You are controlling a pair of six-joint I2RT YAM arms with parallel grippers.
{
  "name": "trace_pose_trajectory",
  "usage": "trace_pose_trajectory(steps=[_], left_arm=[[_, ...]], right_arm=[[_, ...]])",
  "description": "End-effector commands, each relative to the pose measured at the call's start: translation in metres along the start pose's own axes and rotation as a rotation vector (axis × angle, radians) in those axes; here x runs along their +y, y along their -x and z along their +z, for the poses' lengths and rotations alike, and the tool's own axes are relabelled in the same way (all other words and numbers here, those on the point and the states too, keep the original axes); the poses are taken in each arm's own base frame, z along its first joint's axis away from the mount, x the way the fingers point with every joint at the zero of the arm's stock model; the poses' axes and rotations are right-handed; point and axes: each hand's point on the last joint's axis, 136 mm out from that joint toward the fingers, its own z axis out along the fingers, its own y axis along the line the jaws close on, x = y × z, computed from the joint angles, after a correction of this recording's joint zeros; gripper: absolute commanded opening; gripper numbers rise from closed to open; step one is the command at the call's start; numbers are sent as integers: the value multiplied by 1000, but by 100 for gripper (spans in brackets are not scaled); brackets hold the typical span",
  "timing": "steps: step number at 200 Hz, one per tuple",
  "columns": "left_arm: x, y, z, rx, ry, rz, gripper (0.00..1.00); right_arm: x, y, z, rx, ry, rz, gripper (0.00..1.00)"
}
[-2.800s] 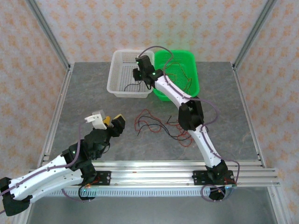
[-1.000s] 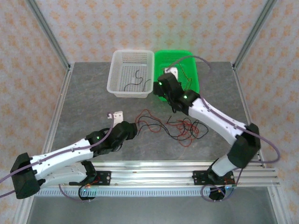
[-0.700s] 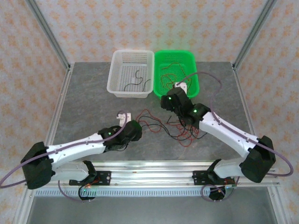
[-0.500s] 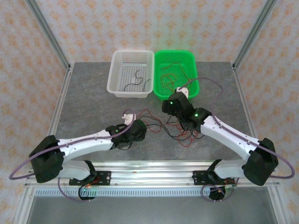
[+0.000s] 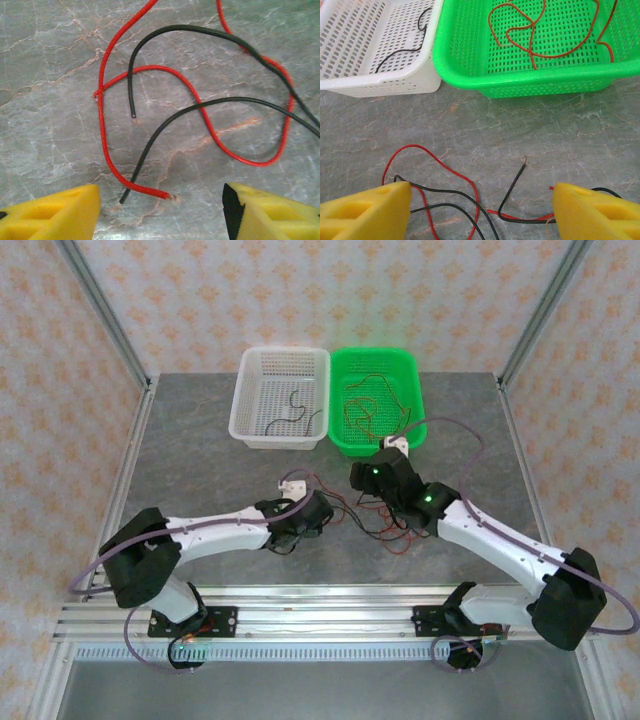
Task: Untangle the cables
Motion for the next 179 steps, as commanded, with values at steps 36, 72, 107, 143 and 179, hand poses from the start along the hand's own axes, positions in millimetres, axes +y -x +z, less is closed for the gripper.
trace_pose_trajectory(steps=[36, 72, 107, 143, 179], left_arm=[[15, 19, 3, -70, 133, 10, 54], [15, 11, 12, -46, 147, 30, 49], [15, 10, 14, -49, 153, 34, 42], [9, 20, 8, -83, 139, 40, 34], [7, 32, 1, -121, 150, 49, 13]], right_arm=[[-1, 6, -10, -45, 24, 31, 74], [-2, 6, -11, -48, 24, 34, 74], [-2, 7, -14, -53, 28, 38, 74], [-2, 6, -14, -50, 31, 41, 74], [-2, 2, -13, -40, 39, 48, 74]])
